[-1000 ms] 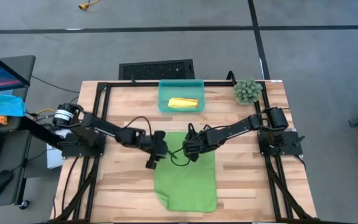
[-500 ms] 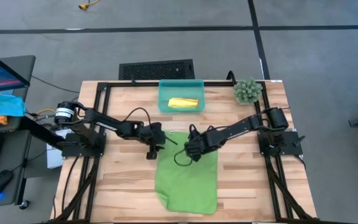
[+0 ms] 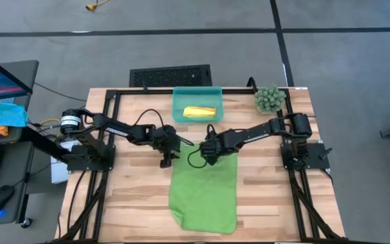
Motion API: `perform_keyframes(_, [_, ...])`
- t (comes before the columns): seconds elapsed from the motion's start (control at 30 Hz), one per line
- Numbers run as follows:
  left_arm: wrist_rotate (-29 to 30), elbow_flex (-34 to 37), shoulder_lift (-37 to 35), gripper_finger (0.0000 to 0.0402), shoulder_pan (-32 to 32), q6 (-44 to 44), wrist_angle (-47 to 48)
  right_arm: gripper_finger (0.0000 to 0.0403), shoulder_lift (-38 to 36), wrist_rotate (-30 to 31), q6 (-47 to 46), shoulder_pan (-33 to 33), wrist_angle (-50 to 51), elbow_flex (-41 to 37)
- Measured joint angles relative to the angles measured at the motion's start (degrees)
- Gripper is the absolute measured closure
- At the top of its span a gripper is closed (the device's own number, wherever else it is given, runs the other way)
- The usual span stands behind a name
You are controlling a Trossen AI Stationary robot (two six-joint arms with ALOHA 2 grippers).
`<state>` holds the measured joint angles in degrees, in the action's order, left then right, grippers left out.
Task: Roll microfiber towels into tight, uniform cylinder then place into a basket
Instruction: Fold the green microfiber towel
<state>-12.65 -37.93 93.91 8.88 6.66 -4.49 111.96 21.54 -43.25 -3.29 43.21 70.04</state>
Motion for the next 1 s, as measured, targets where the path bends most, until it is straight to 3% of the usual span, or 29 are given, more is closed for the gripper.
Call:
perform_keyframes(0.13, [1.4,0.0,0.0,0.0262,0.2,0.0,0.0,0.0184,0.0,1.8,2.5,-1.9,0.4,0.1])
perform_keyframes(0.33, [2.7,0.0,0.0,0.0262,-2.5,-1.8,-0.3,0.0211,-1.2,6.7,-1.8,-7.8,9.4,2.1])
perform_keyframes(0.5, [6.0,0.0,0.0,0.0262,-7.2,-2.8,-2.4,0.0241,-1.4,2.9,-2.3,-12.4,9.5,2.1])
perform_keyframes(0.63, [6.7,0.0,0.0,0.0262,-9.5,-1.3,-3.1,0.0269,-1.2,-0.7,-4.9,-11.9,9.7,1.8])
perform_keyframes(1.0, [7.2,0.0,0.0,0.0271,-7.1,0.2,-2.7,0.0319,-0.9,-2.4,-6.5,-9.4,9.8,1.8])
